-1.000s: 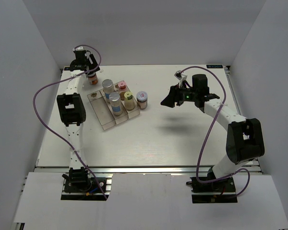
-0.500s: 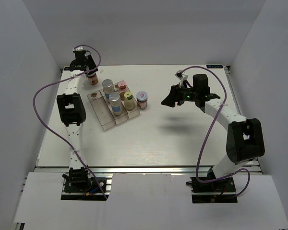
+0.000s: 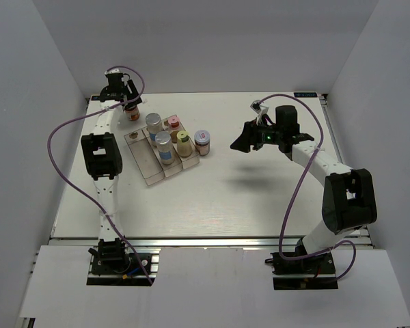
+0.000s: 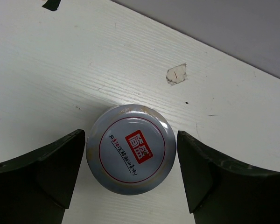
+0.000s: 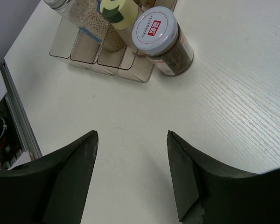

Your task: Organize the condiment bottles

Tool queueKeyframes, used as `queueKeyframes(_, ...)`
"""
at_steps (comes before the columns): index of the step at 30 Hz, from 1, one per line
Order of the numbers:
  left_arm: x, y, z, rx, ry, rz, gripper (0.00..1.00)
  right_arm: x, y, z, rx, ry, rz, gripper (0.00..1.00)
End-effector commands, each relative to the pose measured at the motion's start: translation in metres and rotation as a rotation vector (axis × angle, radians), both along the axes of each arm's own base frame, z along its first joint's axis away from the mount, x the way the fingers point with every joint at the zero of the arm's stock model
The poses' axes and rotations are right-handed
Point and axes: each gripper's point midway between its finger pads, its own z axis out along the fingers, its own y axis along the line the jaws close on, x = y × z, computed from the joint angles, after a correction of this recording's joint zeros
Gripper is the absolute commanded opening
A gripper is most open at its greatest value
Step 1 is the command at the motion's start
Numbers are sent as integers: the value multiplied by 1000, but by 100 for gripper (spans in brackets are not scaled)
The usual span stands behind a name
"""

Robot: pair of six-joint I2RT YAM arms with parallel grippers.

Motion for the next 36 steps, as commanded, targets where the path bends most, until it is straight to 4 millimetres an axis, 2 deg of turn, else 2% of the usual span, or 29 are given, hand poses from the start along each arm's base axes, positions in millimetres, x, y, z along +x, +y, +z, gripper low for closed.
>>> queueKeyframes(1, -4, 0, 10, 4, -3, -12, 88, 6, -1, 14, 15, -45, -3, 66)
queueKeyframes(4, -3, -1, 12, 1, -10, -16, 80, 5, -2, 15, 14, -48, -5, 66)
queueKeyframes(8, -2, -1, 15, -3, -18, -18, 63, 4, -3, 14, 12, -49, -7, 66)
queueKeyframes(15, -8, -1, 28, 4, -29, -26, 20, 3, -6, 15, 12, -53, -13, 66)
queueKeyframes(16, -10, -2, 40, 3, -44, -28, 15, 3, -6, 16, 13, -56, -13, 66)
queueKeyframes(18, -18, -3, 41, 2, -32, -28, 12, 2, -6, 16, 16, -56, -9, 66)
queueKeyframes(19, -23, -3, 55, 5, -48, -27, 12, 1, -6, 15, 18, -53, -9, 66)
queueKeyframes(20, -29, -4, 50, 6, -30, -28, 11, 1, -5, 17, 22, -56, -8, 66)
queueKeyframes(22, -36, -4, 56, 14, -30, -30, 10, 0, -5, 16, 26, -53, -6, 66)
queueKeyframes(23, -40, -4, 68, 17, -45, -33, 9, -1, -5, 16, 29, -53, -3, 66)
queueKeyframes(24, -45, -5, 66, 18, -34, -37, 8, -2, -5, 15, 30, -49, -4, 66)
queueKeyframes(29, -54, -13, 92, 51, -62, -54, 6, -7, -5, 15, 36, -51, 1, 66)
queueKeyframes(36, -61, -16, 113, 95, -74, -44, 5, -15, -7, 16, 41, -55, -1, 66)
